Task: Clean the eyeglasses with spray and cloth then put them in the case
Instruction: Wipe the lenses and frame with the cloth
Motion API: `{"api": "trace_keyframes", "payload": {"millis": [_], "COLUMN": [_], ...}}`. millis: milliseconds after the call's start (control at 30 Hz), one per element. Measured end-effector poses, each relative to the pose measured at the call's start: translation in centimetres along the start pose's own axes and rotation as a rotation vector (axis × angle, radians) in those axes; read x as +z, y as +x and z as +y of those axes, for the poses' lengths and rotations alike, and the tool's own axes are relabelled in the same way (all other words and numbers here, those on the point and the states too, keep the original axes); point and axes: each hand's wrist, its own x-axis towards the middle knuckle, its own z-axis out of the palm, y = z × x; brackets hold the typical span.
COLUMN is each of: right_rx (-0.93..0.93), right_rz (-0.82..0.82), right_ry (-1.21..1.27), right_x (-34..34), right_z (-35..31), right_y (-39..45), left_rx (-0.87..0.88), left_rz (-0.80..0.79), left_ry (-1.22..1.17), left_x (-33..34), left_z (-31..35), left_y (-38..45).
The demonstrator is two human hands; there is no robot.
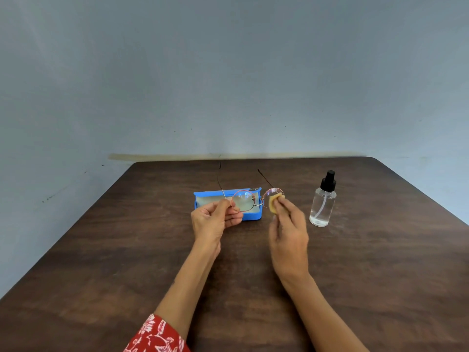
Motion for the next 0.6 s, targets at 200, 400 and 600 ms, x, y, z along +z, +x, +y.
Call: {"api": "trace_keyframes", "payload": {"millis": [200,400,600], "right_rx": [-0.175,-0.134,-0.306], "right_rz": [-0.099,-0.043,-0.165], "right_ry": [-0.014,-0.037,-0.047], "right_x": [0.6,0.5,1.5], "right_z": [-0.6,-0.4,-1.4], "right_y": [-0.4,-0.4,-1.0], "left_rx": [0.011,0.014,0.016], "left_rz": [0.008,0.005,0.024], "left_ry": [-0.028,-0.039,-0.065], "left_x": [0.0,0.3,0.2], "left_z": [-0.1,-0.2,-0.3], "left_y": [0.0,-0.1,-0.1]}}
